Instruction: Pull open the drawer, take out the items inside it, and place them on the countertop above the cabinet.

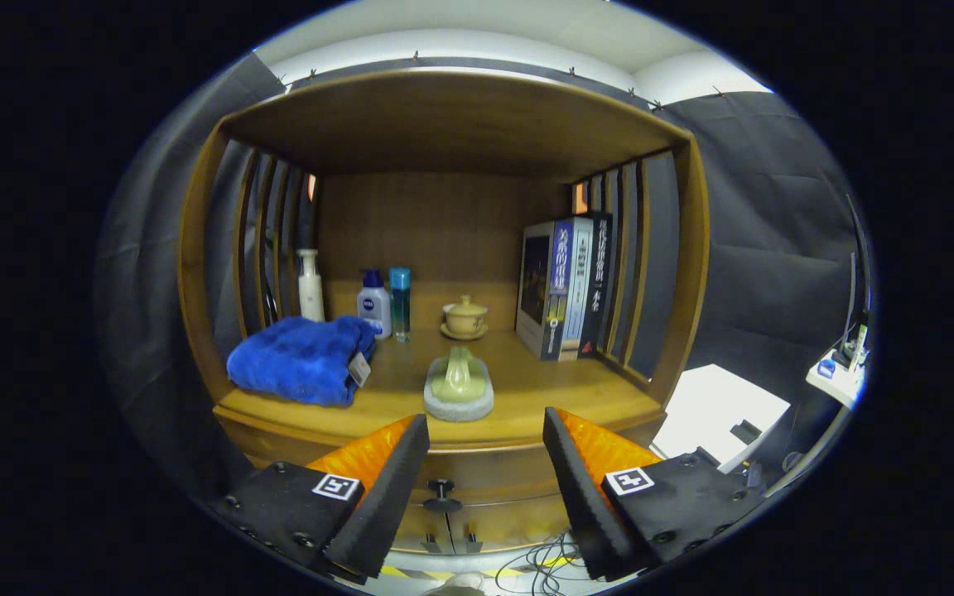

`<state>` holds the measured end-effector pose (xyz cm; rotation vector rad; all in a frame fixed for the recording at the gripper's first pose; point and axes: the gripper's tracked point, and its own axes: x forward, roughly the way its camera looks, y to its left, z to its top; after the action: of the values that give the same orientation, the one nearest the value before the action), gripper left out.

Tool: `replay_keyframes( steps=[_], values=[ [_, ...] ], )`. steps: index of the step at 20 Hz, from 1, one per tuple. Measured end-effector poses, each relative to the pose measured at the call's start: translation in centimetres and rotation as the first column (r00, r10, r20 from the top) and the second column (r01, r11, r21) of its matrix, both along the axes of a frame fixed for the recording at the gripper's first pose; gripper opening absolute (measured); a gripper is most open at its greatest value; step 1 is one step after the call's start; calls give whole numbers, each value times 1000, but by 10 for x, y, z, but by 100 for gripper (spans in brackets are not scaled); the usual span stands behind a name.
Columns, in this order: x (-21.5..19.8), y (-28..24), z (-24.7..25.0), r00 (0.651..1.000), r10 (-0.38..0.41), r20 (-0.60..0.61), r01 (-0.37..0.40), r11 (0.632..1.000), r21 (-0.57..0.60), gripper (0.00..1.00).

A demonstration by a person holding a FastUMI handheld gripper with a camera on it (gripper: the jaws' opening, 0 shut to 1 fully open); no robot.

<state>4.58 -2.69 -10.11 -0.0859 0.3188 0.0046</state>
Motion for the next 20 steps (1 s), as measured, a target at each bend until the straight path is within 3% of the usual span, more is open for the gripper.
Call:
replay_keyframes(
  steps=[12, 16, 20],
  values=[
    [-31, -19, 189, 979, -3, 206, -1, 1000, 20, 93],
    [-47, -21, 237, 969, 0, 246, -14, 998, 54, 93],
    [-51, -28, 247, 968, -14, 250, 4, 999, 39, 93]
  ],
)
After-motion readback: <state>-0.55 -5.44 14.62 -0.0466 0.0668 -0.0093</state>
